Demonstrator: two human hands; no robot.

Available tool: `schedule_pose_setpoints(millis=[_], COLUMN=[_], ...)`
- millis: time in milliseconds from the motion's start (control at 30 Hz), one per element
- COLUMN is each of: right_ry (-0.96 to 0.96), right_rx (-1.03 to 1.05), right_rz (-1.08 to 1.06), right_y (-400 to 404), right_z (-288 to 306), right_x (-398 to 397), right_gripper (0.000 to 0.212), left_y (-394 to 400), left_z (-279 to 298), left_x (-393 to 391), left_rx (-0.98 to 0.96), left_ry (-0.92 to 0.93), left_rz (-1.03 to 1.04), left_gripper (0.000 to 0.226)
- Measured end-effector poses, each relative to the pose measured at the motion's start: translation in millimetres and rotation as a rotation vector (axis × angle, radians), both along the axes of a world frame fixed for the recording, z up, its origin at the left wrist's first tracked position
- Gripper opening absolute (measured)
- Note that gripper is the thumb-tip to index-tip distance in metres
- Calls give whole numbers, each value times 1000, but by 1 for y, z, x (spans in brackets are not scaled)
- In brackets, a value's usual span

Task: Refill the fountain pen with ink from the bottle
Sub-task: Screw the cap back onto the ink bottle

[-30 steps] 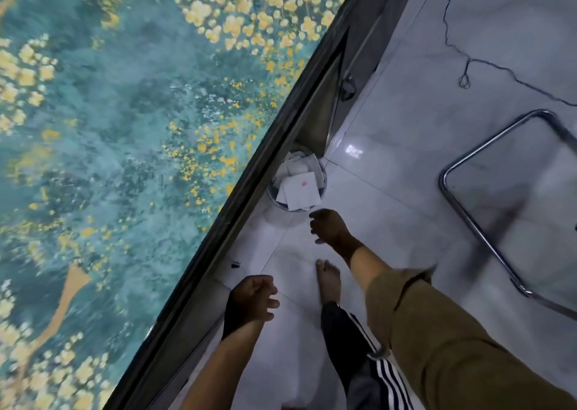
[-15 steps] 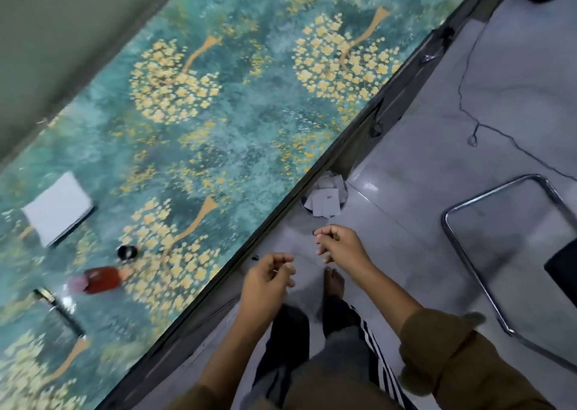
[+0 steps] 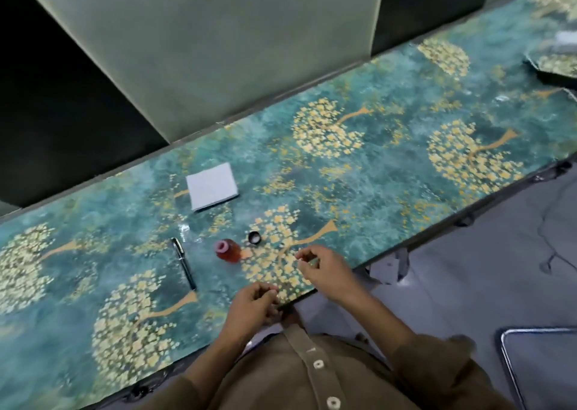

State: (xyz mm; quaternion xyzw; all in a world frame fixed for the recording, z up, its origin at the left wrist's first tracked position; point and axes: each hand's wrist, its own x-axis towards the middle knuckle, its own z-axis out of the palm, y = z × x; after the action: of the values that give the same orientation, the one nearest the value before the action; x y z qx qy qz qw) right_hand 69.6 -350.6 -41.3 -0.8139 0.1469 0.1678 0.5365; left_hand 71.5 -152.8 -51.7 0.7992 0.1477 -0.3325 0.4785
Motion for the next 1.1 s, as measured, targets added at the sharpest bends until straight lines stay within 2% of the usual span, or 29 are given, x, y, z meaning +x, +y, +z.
schedule_pose_setpoints(millis=[200,267,367,500,567,667,767,933,1100], right_ry=[-64,-71,-112,-141,-138,-143,-175,-223,-312], right_rx=[-362,-482,-616,-579,-546,-463,-433,-494,-535], right_rz=[360,442,548,544,535,509,539,716,796], right_y=[52,66,82,88,89,90,96,107,112], right_z=[-3,-8,-18,-23,-16,-4,9,19,27], right_x=[77,93,103,108,111,114,121,132,132], right_gripper=[53,59,54,37,36,39,27,25,34], left_y=[58,69,79,81,81,80,80,83,83], left_z=[-16,-16,-13,-10,-9,-12,-19,-26,-27], left_x=[37,47,60,75,81,88,93,95,95], left_rx=[58,88,225,254,226,161,104,35,15], left_ry=[70,14,-162,-370,-429,-487,-493,-488,-496], left_rz=[174,197,104,17,-14,-20,9,51,59], left_gripper=[16,21,47,77,75,59,47,46,44])
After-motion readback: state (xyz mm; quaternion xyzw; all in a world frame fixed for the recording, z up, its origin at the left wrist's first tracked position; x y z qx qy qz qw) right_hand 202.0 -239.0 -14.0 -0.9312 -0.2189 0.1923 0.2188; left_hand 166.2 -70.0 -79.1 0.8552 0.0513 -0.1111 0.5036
